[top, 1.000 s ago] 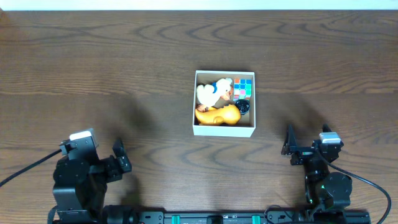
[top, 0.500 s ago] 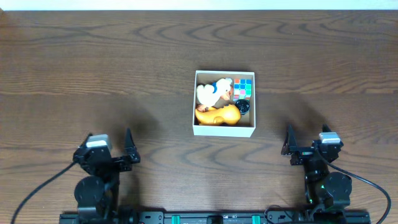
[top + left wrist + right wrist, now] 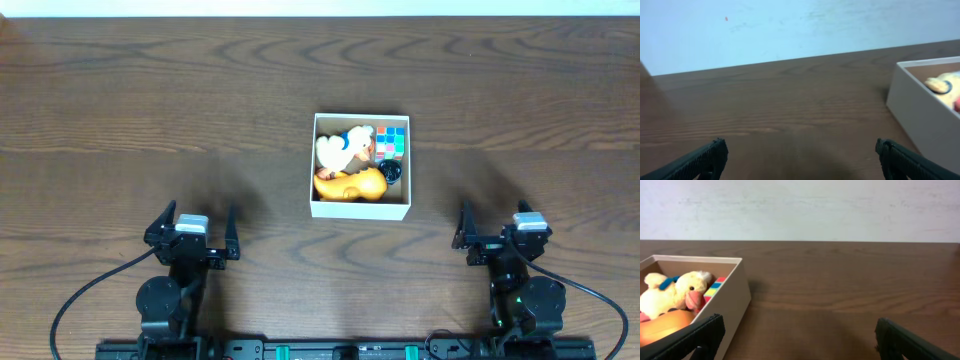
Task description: Pack container
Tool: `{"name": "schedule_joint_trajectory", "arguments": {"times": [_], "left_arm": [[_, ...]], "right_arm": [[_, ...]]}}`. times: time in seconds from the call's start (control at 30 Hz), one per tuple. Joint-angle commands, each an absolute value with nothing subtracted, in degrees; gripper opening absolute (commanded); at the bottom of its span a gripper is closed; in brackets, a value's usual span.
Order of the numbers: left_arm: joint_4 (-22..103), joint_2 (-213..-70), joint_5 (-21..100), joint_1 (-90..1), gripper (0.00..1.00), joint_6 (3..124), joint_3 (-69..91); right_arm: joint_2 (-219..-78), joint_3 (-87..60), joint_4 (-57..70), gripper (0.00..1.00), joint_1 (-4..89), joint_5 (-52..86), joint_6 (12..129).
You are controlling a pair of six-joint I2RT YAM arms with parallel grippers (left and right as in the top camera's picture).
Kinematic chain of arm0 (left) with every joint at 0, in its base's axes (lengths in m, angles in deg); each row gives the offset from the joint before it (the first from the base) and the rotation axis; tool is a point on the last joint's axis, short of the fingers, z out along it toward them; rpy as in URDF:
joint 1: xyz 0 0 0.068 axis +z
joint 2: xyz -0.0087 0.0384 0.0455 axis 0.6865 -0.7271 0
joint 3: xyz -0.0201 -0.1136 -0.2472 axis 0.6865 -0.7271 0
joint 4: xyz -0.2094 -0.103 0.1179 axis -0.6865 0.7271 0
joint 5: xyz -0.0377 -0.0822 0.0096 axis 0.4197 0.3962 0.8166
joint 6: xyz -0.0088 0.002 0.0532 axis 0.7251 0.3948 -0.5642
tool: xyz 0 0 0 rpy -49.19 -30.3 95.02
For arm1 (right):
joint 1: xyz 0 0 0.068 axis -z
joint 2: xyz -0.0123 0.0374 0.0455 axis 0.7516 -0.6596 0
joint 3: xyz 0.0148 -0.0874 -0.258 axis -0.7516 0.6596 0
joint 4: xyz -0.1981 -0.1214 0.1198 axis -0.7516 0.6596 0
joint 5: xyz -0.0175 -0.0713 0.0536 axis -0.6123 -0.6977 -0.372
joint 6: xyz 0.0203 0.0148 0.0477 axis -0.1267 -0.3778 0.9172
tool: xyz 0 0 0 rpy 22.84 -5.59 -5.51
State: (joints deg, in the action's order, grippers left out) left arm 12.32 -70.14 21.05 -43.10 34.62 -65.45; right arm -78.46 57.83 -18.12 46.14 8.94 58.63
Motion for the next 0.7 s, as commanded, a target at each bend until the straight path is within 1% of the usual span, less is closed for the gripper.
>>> {"name": "schedule_joint_trajectory", "arguments": {"times": [0.0, 0.67], "left_arm": [[12.5, -69.6, 23.6, -43.3, 0.98, 36.1, -67.2], [12.5, -69.7, 23.5, -43.3, 0.98, 37.5, -67.2]], "right_arm": [[-78.1, 58.1, -18.2, 0.99, 45.7, 9.1, 58.0], [-78.1, 58.1, -18.2, 0.99, 45.7, 9.1, 58.0]]}}
